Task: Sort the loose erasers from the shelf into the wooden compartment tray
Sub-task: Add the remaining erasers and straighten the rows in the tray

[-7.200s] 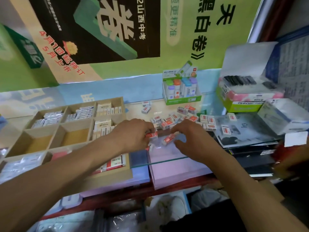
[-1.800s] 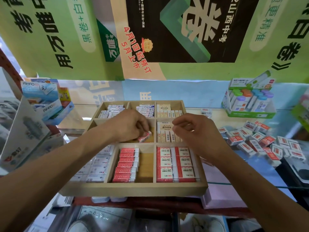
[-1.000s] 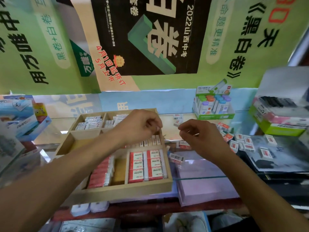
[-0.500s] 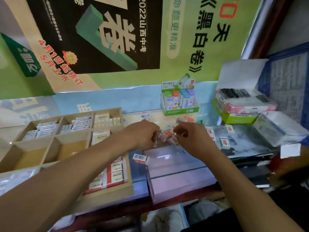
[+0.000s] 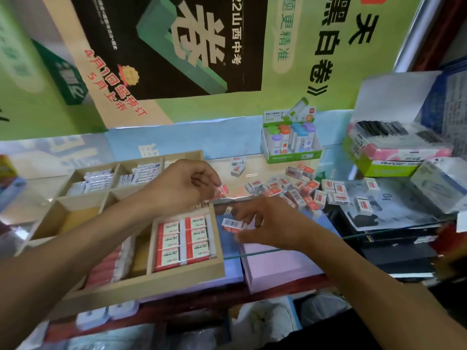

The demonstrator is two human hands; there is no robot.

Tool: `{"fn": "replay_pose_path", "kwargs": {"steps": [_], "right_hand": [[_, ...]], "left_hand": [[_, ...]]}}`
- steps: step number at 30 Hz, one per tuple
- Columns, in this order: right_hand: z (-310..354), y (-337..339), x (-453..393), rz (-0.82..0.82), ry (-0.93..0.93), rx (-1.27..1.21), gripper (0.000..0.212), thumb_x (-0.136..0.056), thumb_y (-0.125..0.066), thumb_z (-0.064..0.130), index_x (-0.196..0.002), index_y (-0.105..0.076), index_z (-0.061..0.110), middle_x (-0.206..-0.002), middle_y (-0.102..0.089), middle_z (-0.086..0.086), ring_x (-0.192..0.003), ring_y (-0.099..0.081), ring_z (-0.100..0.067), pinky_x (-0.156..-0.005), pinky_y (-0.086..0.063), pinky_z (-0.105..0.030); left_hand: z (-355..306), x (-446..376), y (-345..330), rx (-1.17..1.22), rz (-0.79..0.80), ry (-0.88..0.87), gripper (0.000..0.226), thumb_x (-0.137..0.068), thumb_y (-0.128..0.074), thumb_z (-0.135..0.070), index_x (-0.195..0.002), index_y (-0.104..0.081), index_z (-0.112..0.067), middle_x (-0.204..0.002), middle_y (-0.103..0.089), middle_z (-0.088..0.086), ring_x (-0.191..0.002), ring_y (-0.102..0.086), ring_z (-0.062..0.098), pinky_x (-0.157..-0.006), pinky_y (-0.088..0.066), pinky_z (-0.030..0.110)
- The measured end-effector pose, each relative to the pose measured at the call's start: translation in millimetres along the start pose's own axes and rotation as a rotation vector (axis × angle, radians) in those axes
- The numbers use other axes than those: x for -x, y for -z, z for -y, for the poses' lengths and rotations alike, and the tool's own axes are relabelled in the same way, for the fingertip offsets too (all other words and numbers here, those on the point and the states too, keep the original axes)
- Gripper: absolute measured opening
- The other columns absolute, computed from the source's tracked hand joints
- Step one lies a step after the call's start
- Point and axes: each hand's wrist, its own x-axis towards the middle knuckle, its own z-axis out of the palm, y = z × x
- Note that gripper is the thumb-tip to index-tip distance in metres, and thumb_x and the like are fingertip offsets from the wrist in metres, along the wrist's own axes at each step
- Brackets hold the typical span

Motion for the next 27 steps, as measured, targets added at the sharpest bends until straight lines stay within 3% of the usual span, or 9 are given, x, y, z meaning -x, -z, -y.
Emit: {"fn": "replay_pose_path", "kwargs": {"steps": [4,9,11,14,16,18,20,24,27], "right_hand": [[7,-4,-4,-0.016,0.016,0.090,0.012,-0.077,-0.076,0.031,-0.084,-0.070,0.022,-0.077,-0.064,0.012,-0.064,-0.055,0.002,-0.056,-0.039,-0.010],[31,-3,-13,-0.266,-0.052,-0.075,0.015,-0.079,-0.076,0.034,-0.083,-0.068,0.022,-0.074,-0.065,0.010,-0.064,-0.059,-0.002,-0.052,-0.044,-0.010],[43,-6,-21,-0.321,-0.076,-0.215,0.014,-0.081,-0.074,0.035,-0.083,-0.068,0.023,-0.074,-0.067,0.008,-0.066,-0.064,-0.006,-0.058,-0.055,-0.021],[60,-15,-34,-0.332,-0.100,-0.333,0.010,-0.081,-0.072,0.034,-0.081,-0.068,0.025,-0.076,-0.068,0.007,-0.070,-0.068,-0.011,-0.065,-0.060,-0.037],[71,-23,-42,-0.319,-0.083,-0.314,0.010,-0.081,-0.072,0.033,-0.082,-0.068,0.025,-0.079,-0.068,0.009,-0.071,-0.065,-0.004,-0.064,-0.055,-0.020],[83,-30,-48,-0.298,-0.077,-0.319,0.009,-0.082,-0.072,0.031,-0.083,-0.068,0.023,-0.082,-0.068,0.009,-0.070,-0.061,0.002,-0.055,-0.044,-0.006],[92,-36,-52,-0.278,-0.076,-0.320,0.008,-0.082,-0.072,0.031,-0.083,-0.068,0.025,-0.082,-0.068,0.009,-0.070,-0.060,0.003,-0.055,-0.040,-0.003],[105,-44,-57,-0.247,-0.056,-0.344,0.008,-0.083,-0.070,0.032,-0.085,-0.067,0.025,-0.082,-0.067,0.010,-0.072,-0.061,0.001,-0.053,-0.039,-0.005],[108,-47,-59,-0.239,-0.059,-0.327,0.008,-0.083,-0.070,0.033,-0.086,-0.066,0.026,-0.084,-0.068,0.011,-0.076,-0.063,-0.002,-0.056,-0.042,-0.011]], "left_hand": [[8,21,14,0.021,0.014,0.007,0.025,-0.081,-0.066,0.011,-0.085,-0.070,-0.014,-0.076,-0.070,0.000,-0.068,-0.064,0.003,-0.066,-0.049,0.015],[16,40,34,0.049,-0.010,0.053,0.021,-0.084,-0.065,0.007,-0.090,-0.071,-0.012,-0.082,-0.071,0.005,-0.070,-0.065,0.004,-0.063,-0.051,0.017],[21,44,43,0.058,-0.041,0.088,0.022,-0.085,-0.064,0.006,-0.090,-0.071,-0.014,-0.078,-0.071,0.002,-0.067,-0.065,0.004,-0.061,-0.051,0.022],[30,49,58,0.063,-0.074,0.174,0.022,-0.083,-0.065,0.004,-0.094,-0.068,-0.015,-0.079,-0.072,0.003,-0.071,-0.068,0.019,-0.072,-0.055,0.043],[35,53,67,0.080,-0.109,0.250,0.028,-0.080,-0.067,0.003,-0.097,-0.064,-0.020,-0.082,-0.067,0.006,-0.066,-0.065,0.026,-0.067,-0.054,0.046],[38,56,73,0.044,-0.158,0.276,0.028,-0.082,-0.066,-0.001,-0.097,-0.066,-0.025,-0.086,-0.057,0.004,-0.061,-0.061,0.017,-0.060,-0.052,0.028],[42,58,77,-0.013,-0.230,0.259,0.022,-0.083,-0.067,-0.004,-0.094,-0.070,-0.023,-0.085,-0.057,0.003,-0.063,-0.060,0.013,-0.060,-0.049,0.017],[59,56,84,-0.065,-0.365,0.321,0.011,-0.074,-0.080,-0.014,-0.074,-0.070,-0.018,-0.082,-0.072,0.000,-0.083,-0.068,0.016,-0.080,-0.049,0.028],[69,56,82,-0.134,-0.365,0.386,0.014,-0.075,-0.080,-0.021,-0.068,-0.068,-0.019,-0.078,-0.072,-0.002,-0.082,-0.067,0.016,-0.082,-0.054,0.033]]}}
